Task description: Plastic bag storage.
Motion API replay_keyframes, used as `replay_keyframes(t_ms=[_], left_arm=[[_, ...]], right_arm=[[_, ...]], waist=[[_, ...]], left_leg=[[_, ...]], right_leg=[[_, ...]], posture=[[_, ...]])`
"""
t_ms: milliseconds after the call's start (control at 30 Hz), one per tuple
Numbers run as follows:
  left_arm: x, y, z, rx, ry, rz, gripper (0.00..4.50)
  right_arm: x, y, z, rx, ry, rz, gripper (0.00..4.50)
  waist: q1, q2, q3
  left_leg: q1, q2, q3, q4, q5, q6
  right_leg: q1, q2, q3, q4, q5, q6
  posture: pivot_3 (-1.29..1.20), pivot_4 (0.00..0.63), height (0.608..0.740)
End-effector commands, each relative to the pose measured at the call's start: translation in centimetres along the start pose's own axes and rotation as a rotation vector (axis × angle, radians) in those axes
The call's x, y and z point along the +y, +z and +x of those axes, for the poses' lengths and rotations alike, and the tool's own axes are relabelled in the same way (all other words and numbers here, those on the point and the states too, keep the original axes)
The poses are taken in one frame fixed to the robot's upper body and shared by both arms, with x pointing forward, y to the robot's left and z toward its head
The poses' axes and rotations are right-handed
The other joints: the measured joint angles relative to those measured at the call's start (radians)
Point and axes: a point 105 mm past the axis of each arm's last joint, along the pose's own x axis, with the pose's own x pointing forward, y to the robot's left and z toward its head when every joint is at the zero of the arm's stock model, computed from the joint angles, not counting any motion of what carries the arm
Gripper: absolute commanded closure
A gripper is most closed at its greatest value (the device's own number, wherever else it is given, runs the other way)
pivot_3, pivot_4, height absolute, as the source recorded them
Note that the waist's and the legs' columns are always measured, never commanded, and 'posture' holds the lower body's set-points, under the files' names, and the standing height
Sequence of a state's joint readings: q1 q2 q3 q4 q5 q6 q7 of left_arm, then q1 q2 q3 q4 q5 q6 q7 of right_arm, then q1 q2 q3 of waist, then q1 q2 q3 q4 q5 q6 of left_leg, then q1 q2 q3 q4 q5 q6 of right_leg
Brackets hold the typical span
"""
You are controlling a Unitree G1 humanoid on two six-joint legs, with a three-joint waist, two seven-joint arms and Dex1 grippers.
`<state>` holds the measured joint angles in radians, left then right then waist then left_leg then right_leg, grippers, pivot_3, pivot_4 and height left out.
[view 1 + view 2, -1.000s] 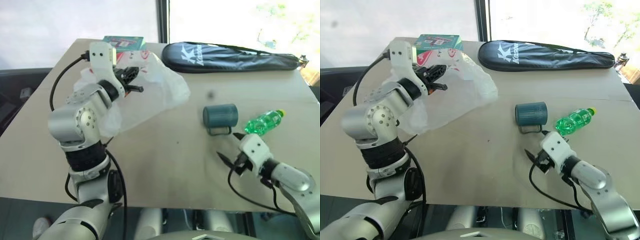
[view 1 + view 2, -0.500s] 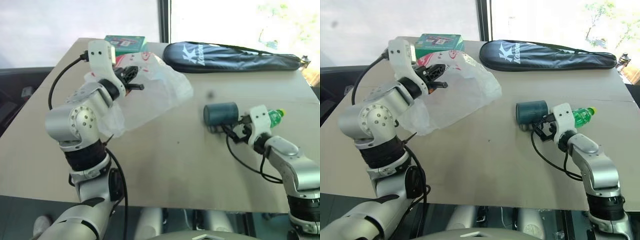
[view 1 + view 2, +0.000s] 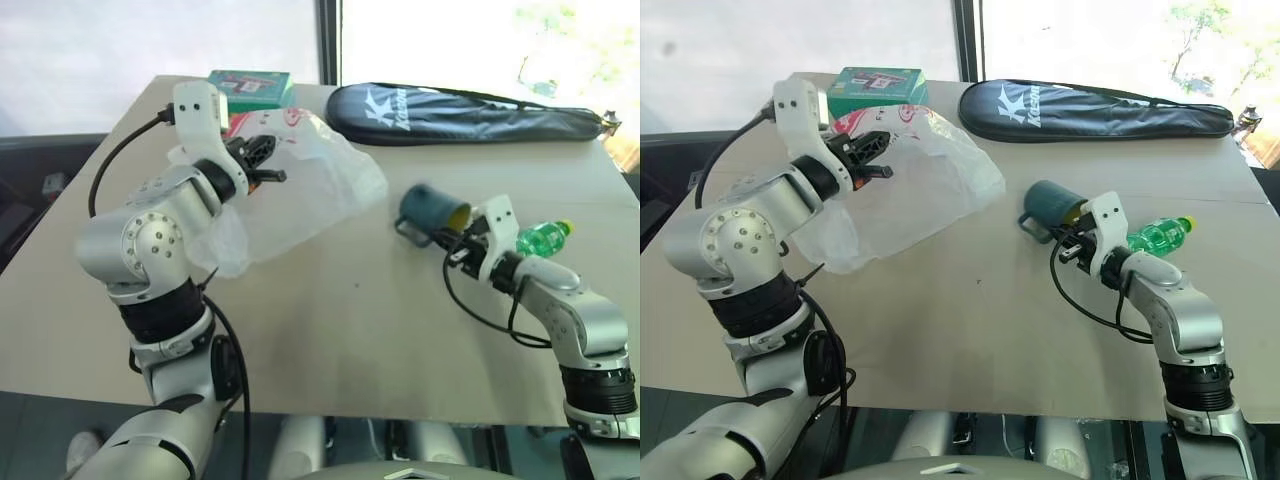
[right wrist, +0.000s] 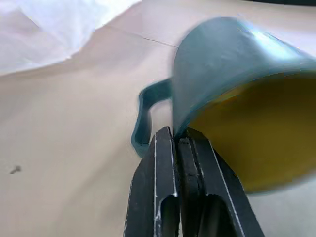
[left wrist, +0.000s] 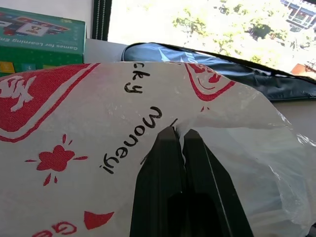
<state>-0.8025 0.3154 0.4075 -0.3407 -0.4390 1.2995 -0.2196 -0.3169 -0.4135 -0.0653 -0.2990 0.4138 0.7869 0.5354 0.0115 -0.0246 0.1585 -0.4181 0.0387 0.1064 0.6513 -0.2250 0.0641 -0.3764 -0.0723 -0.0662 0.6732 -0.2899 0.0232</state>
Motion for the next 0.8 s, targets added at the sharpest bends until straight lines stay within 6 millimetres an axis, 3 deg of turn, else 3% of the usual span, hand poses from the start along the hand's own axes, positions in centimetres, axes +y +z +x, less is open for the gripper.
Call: replay_keyframes(t_ms=[33,100,167,267,433,567,800], left_arm=[[-0.9,1.6,-0.2,-0.048,-0.037,-0.005,4.5],[-1.2,1.8,0.1,-0.048,-0.048,-0.008,4.5],[-1.5,2.1,0.3,-0.051,-0.059,0.0,4.5],[-2.2,2.2,0.4,-0.051,-0.085,0.028,4.5],[-3.1,2.2,0.4,-0.048,-0.116,0.04,4.5],[-3.5,2.4,0.1,-0.045,-0.151,0.035,4.5],[-5.8,2.3,-2.0,-0.011,-0.326,0.001,4.5]], right_arm=[[2.8,3.2,-0.7,-0.108,0.138,-0.004,4.43],[5.8,4.2,-1.5,-0.114,0.301,0.028,4.43],[8.2,3.9,-2.4,-0.062,0.432,0.025,4.43],[10.0,3.0,-3.5,0.015,0.528,0.024,4.43],[11.5,3.7,-3.3,0.019,0.598,0.028,4.43],[11.2,5.1,-0.5,-0.013,0.545,0.021,4.43],[10.3,7.4,7.9,-0.09,0.381,0.039,4.43]], waist=[[0.0,0.0,0.0],[0.0,0.0,0.001],[0.0,0.0,0.001],[0.001,0.0,0.001],[0.0,-0.001,0.002],[-0.009,-0.001,0.002],[-0.025,-0.002,0.004]], left_leg=[[0.0,0.0,0.0,0.0,0.0,0.0],[0.0,0.0,0.0,0.0,0.0,0.0],[0.0,0.0,0.0,0.0,0.0,0.0],[0.0,0.0,0.0,-0.001,0.0,0.0],[0.0,0.0,0.0,-0.001,0.0,0.0],[0.0,0.0,0.0,-0.001,0.0,0.0],[-0.002,0.0,0.0,-0.001,0.0,0.0]], right_leg=[[0.0,0.0,0.0,0.0,0.0,0.0],[0.0,0.0,0.0,0.0,0.0,0.0],[0.0,0.0,0.0,0.0,0.0,0.0],[0.0,0.0,0.0,-0.001,0.0,0.0],[0.0,-0.001,0.0,-0.001,0.0,0.0],[-0.001,0.0,0.0,0.0,0.0,0.0],[-0.003,0.0,0.0,0.0,0.0,0.0]], posture=[[0.0,0.15,0.74],[0.0,0.15,0.74],[0.0,0.15,0.74],[0.0,0.15,0.74],[0.0,0.15,0.74],[0.0,0.15,0.74],[0.0,0.15,0.74]])
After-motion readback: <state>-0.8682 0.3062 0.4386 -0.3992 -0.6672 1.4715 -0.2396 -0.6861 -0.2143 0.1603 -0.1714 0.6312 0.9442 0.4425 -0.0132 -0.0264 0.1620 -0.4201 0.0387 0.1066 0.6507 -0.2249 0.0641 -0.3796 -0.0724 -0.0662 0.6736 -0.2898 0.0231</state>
